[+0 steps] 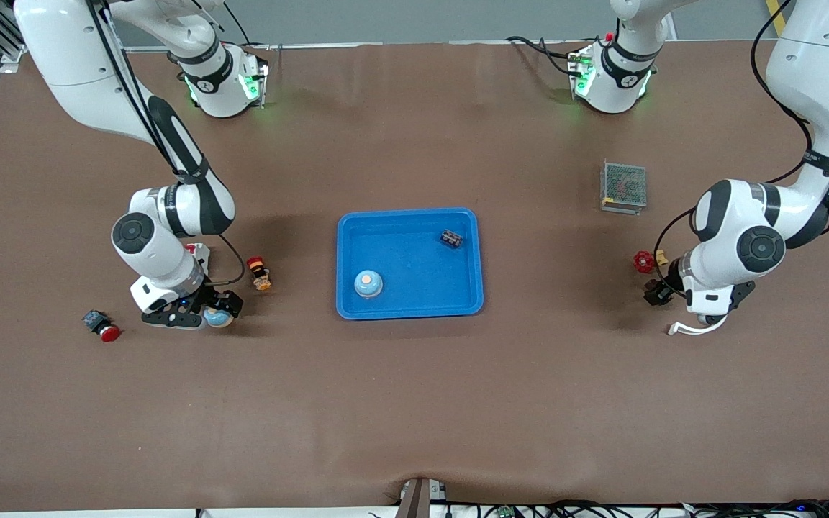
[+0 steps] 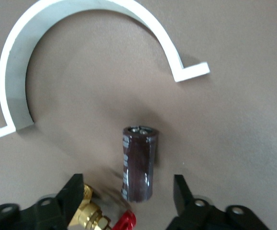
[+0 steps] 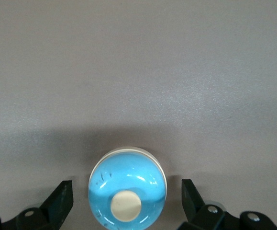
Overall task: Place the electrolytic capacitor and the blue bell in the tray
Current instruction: 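Grasp the second bell with the right gripper while the left grasps the capacitor, then carry the bell and capacitor into the blue tray with both grippers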
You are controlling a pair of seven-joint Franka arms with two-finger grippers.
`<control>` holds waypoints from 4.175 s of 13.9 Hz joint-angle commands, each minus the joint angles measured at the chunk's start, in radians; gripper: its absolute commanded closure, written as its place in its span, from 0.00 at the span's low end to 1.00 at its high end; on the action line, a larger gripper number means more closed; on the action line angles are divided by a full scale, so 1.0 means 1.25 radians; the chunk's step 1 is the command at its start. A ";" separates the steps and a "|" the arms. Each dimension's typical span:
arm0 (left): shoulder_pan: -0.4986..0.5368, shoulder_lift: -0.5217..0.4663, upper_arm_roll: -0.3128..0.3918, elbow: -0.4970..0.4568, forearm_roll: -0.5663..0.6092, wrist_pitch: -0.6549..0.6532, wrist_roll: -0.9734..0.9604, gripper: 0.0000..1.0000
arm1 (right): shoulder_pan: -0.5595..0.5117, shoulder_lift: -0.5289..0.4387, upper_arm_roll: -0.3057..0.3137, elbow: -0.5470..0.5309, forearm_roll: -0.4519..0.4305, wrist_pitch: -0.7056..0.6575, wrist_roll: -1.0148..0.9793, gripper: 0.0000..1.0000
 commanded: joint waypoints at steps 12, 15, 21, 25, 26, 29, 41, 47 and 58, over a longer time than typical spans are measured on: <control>0.019 0.042 -0.001 0.010 0.024 0.044 -0.009 0.98 | -0.018 0.022 0.016 0.019 0.015 0.001 0.000 1.00; 0.016 0.032 -0.004 0.009 0.024 0.034 -0.029 1.00 | -0.009 0.015 0.016 0.019 0.086 -0.016 -0.002 1.00; 0.013 0.005 -0.042 0.024 0.014 -0.019 -0.090 1.00 | 0.019 -0.048 0.021 0.049 0.220 -0.175 0.075 1.00; 0.011 0.005 -0.078 0.047 0.014 -0.063 -0.159 1.00 | 0.069 -0.097 0.019 0.046 0.219 -0.223 0.264 1.00; 0.011 0.005 -0.094 0.054 0.013 -0.067 -0.181 1.00 | 0.086 -0.108 0.019 0.041 0.219 -0.223 0.312 1.00; 0.008 0.008 -0.133 0.083 0.013 -0.117 -0.258 1.00 | 0.150 -0.145 0.016 0.021 0.214 -0.223 0.461 1.00; -0.111 0.028 -0.220 0.137 -0.040 -0.134 -0.589 1.00 | 0.411 -0.193 0.018 -0.007 -0.105 -0.277 1.089 1.00; -0.232 0.091 -0.219 0.216 -0.083 -0.133 -0.749 1.00 | 0.446 -0.149 0.019 0.006 -0.105 -0.229 1.175 1.00; -0.381 0.200 -0.212 0.323 -0.076 -0.066 -0.879 1.00 | 0.479 -0.030 0.020 0.045 -0.094 -0.143 1.210 1.00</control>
